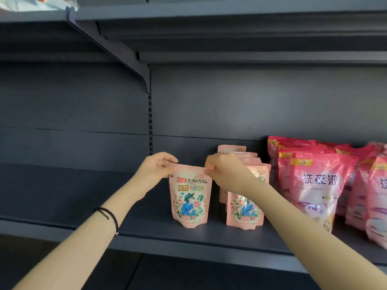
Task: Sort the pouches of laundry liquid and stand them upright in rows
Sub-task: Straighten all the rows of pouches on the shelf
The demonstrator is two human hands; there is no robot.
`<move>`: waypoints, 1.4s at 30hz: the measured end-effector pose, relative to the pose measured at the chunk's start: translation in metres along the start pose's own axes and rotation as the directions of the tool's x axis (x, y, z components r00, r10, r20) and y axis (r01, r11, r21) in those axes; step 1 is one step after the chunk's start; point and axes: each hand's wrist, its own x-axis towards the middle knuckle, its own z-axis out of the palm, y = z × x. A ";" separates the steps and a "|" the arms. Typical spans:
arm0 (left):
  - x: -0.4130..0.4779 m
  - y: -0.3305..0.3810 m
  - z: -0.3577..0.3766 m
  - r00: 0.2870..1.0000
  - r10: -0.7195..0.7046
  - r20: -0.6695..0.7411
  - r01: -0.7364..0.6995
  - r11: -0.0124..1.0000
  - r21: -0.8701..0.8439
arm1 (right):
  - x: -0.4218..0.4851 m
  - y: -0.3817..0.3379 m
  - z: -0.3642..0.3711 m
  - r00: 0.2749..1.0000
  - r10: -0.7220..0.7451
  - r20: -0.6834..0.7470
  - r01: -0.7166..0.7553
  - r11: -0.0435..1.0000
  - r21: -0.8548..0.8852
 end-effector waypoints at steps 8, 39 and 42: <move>-0.015 0.007 0.038 0.983 -0.116 -0.143 0.016 0.826 -0.563 | -0.027 -0.016 0.005 0.923 0.242 -0.300 -0.123 0.922 0.367; -0.067 -0.011 0.190 0.934 0.302 -0.192 -0.319 0.946 -0.063 | -0.161 0.082 0.059 0.932 0.271 -0.242 -0.051 0.758 0.651; -0.074 -0.026 0.184 0.950 0.307 -0.049 -0.307 0.952 0.012 | -0.167 0.083 0.062 0.976 0.166 -0.142 -0.070 0.853 0.517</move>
